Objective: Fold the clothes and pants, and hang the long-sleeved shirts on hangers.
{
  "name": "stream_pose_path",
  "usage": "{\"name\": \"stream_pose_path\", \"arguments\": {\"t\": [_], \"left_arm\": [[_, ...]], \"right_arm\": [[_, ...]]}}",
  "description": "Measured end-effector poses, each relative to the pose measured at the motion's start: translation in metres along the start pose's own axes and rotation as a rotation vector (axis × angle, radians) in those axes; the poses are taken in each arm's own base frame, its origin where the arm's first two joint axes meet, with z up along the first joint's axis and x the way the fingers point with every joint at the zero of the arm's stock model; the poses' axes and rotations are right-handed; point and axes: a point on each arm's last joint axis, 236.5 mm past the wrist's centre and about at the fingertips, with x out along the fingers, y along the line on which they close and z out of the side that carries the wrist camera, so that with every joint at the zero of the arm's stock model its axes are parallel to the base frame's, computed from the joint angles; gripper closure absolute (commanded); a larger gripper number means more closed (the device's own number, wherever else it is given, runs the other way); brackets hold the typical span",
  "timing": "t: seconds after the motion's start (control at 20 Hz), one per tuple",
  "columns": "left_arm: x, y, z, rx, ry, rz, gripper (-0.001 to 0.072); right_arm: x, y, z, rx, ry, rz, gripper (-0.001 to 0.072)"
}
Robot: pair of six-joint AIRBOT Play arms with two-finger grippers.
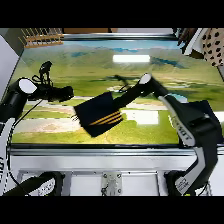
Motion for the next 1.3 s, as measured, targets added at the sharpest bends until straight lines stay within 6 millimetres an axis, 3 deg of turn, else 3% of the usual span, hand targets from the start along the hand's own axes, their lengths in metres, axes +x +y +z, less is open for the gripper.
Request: {"name": "stream_pose_path", "arguments": {"t": [0.1, 0.25, 0.45, 0.6, 0.7, 0.85, 1.15, 1.3], "left_arm": [[0.000, 0.000, -0.001, 0.000, 0.005, -0.001, 0.0703], [0.000, 0.000, -0.004, 0.000, 0.018, -0.001, 0.0702], [0.000, 0.000, -0.007, 0.000, 0.030, -0.001, 0.0703], [0.000, 0.000, -0.009, 0.000, 0.037, -0.002, 0.0702], [0.000, 0.000, -0.009, 0.000, 0.038, -0.002, 0.0702], [0.000, 0.000, -0.009, 0.000, 0.040, -0.002, 0.0703], [0.000, 0.000, -0.011, 0.011, 0.045, 0.000, 0.0702], [0.000, 0.000, -0.011, 0.018, 0.047, -0.001, 0.0703]], "right_arm": [[-0.073, -0.045, 0.006, 0.099, -0.105, -0.155, 0.0686], [-0.186, -0.106, -0.008, 0.302, -0.279, -0.351, 0.0687], [-0.317, -0.160, -0.067, 0.582, -0.481, -0.577, 0.0687], [-0.378, -0.173, -0.121, 0.753, -0.570, -0.682, 0.0687], [-0.398, -0.175, -0.154, 0.851, -0.598, -0.717, 0.0687], [-0.403, -0.173, -0.198, 0.976, -0.597, -0.763, 0.0686], [-0.364, -0.173, -0.268, 1.129, -0.469, -0.809, 0.0684], [-0.345, -0.173, -0.288, 1.170, -0.407, -0.806, 0.0673]]}}
